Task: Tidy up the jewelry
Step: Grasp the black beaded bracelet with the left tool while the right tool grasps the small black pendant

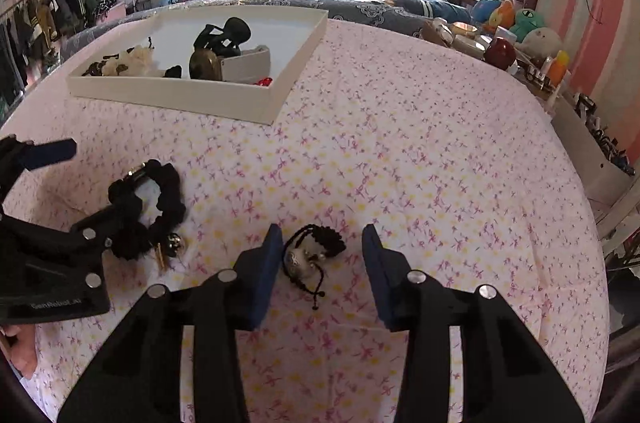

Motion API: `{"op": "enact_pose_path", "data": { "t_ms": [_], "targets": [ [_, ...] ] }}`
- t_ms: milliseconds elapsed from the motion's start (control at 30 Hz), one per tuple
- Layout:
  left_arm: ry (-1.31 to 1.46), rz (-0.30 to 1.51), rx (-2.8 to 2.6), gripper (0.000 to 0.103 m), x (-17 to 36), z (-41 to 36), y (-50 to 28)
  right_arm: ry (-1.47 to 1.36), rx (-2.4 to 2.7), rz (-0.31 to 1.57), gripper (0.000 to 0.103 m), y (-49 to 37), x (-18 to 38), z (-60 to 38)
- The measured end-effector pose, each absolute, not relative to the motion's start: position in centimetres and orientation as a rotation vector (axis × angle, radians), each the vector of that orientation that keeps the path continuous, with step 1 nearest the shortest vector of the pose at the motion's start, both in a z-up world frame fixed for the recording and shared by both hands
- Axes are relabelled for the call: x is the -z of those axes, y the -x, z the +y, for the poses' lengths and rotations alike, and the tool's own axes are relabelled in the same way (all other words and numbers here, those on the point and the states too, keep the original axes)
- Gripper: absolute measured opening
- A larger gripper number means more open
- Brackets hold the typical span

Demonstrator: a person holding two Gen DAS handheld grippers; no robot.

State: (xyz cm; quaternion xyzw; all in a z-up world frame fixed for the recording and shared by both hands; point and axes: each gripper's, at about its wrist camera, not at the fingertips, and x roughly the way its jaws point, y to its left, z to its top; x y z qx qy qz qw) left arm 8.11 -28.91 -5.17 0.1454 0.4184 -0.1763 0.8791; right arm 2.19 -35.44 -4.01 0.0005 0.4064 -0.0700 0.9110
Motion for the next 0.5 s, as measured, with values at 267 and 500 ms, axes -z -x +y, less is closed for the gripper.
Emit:
{"op": "enact_pose_path", "data": {
  "t_ms": [267,500],
  "targets": [
    [-0.253,0.921,0.41,0.095,5.6,-28.9,-8.8,-0.021,0.147,0.843,0.046,-2.2,4.1,-35.9],
    [-0.299,0.847,0.5,0.052,5.3,-29.4,-6.1,-0.009,0.123,0.837,0.028,-2.1,4.1,-35.6]
  ]
}}
